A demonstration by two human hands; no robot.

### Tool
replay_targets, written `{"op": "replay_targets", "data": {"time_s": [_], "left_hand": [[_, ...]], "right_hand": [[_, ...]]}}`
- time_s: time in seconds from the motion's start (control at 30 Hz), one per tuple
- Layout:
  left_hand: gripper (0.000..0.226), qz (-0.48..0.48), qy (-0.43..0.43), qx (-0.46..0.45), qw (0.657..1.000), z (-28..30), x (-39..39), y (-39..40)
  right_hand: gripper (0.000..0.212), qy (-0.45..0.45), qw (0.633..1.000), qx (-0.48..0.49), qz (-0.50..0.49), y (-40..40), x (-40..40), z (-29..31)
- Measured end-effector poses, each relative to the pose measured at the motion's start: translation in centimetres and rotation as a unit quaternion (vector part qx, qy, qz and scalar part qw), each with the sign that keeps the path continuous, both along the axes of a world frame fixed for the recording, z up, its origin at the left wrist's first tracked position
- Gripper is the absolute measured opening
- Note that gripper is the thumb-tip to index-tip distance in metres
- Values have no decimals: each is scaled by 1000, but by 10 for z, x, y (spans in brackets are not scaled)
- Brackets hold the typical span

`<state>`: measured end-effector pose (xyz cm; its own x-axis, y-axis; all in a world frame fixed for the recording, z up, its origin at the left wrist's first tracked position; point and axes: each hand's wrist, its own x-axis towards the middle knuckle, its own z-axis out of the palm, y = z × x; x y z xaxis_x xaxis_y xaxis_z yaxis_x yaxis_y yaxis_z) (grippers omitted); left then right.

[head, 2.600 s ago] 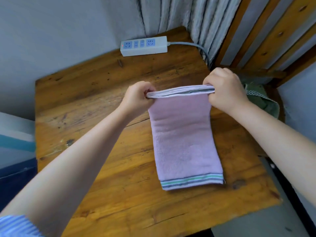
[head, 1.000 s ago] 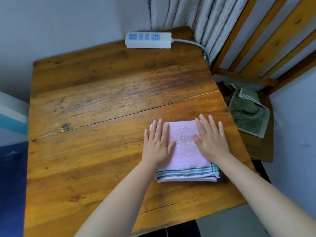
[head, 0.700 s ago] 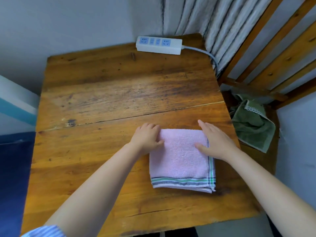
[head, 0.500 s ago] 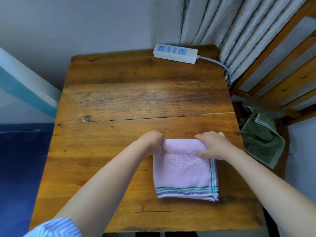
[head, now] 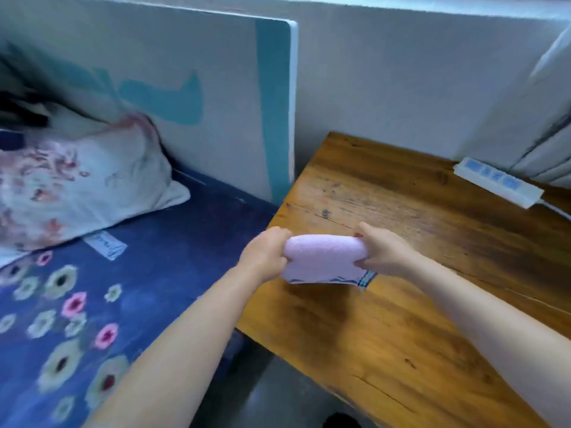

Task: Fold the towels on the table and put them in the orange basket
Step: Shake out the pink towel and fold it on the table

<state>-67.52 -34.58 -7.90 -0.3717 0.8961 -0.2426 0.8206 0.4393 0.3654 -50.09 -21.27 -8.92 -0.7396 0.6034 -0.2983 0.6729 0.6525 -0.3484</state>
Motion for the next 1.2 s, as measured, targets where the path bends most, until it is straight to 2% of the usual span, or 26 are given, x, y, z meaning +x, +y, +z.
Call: {"op": "replay_targets", "data": {"time_s": [0.13, 0.23, 0.37, 0.57, 0.77, 0.9, 1.03, 1.13, 1.2], "left_hand": [[22, 113, 12, 88, 990, 46, -72, -87], [25, 189, 31, 133, 972, 72, -120, -176], [32, 268, 53, 166, 948, 90, -160, -288], [37, 364, 33, 199, 909, 106, -187, -432], [40, 492, 26, 245, 835, 105, -210, -556], [35, 551, -2, 267, 790, 98, -230, -595], [35, 600, -13, 287, 747, 88, -266, -625], [41, 644, -36, 302, 702, 82, -309, -647], [35, 665, -50, 319, 674, 81, -344, -662]], "right_hand": [[39, 96, 990, 52, 90, -58, -94, 48], [40, 164, 973, 51, 152, -127, -156, 77], [45, 206, 950, 54, 227, -221, -217, 98], [55, 248, 920, 12, 303, -339, -282, 115], [52, 259, 876, -35, 405, -453, -354, 119], [56, 240, 865, -70, 435, -495, -400, 113], [61, 246, 863, -117, 425, -526, -452, 107], [60, 240, 872, -164, 393, -546, -507, 99], [59, 234, 876, -212, 364, -562, -548, 94]]}}
